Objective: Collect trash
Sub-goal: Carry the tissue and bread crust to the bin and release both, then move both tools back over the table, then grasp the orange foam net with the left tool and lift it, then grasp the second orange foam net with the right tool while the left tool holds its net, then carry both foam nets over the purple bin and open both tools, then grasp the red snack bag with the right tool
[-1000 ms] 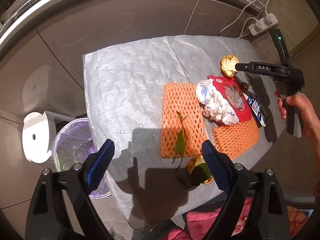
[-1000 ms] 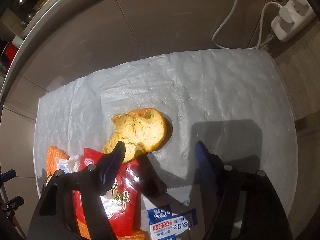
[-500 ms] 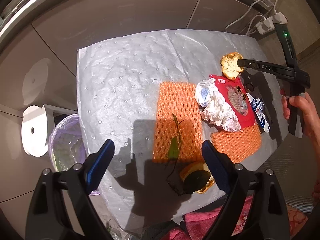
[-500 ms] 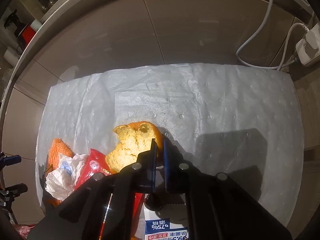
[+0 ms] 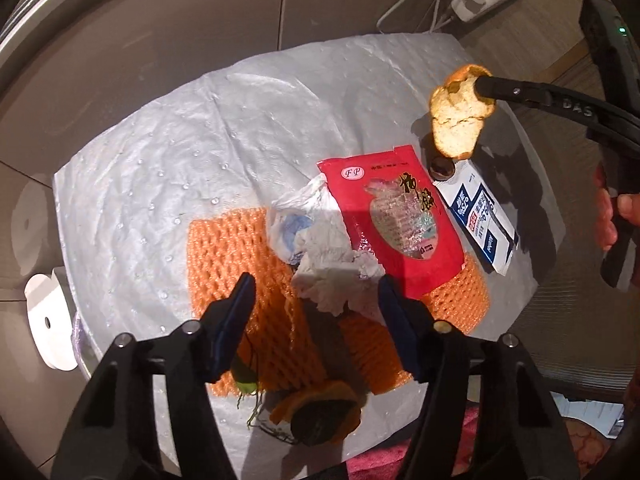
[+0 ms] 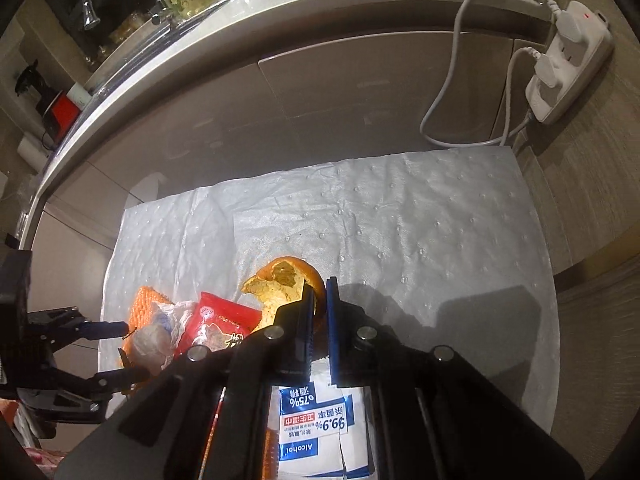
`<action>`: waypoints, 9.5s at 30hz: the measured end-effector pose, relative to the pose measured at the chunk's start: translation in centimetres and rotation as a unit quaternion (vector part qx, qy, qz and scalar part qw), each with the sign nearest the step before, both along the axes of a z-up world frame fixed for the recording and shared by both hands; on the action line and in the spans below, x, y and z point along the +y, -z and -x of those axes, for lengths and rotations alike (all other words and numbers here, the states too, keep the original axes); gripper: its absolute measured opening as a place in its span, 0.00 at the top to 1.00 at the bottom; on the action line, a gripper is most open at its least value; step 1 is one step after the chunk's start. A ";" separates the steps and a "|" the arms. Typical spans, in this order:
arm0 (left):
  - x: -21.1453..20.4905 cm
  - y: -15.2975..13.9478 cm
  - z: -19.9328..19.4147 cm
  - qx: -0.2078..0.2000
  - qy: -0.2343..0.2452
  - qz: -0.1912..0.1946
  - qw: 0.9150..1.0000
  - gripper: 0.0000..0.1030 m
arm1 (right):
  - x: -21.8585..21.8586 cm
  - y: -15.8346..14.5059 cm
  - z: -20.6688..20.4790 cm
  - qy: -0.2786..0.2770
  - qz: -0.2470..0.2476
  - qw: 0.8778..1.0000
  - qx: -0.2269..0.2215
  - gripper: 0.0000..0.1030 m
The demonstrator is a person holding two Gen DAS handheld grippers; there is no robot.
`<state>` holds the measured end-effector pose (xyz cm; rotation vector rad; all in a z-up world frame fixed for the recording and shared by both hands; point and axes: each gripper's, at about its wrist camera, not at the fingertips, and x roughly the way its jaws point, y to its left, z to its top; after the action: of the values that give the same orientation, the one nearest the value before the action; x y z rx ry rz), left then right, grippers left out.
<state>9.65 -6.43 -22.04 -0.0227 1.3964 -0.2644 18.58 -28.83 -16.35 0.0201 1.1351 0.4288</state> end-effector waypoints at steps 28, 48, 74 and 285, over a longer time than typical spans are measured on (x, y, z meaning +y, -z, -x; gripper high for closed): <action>21.9 -2.1 11.9 -0.015 -0.162 -0.011 0.987 0.80 | 8.4 -7.3 6.2 -0.041 -0.061 0.997 -0.033 0.93; 27.7 9.0 14.7 0.064 -0.171 -0.041 0.982 0.51 | 25.9 -8.1 13.9 -0.149 -0.043 0.988 -0.011 0.93; 30.1 -4.6 22.7 -0.062 -0.225 -0.099 0.967 0.18 | 42.9 6.7 16.8 -0.266 0.047 0.959 0.089 0.31; 23.9 -8.1 16.1 -0.102 -0.206 -0.037 0.973 0.17 | 17.9 -1.3 12.3 0.027 0.057 0.998 0.003 0.03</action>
<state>-6.42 17.51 -13.95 -0.2151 1.1641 0.1287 6.29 -10.97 -15.05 -0.0484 1.1618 0.3160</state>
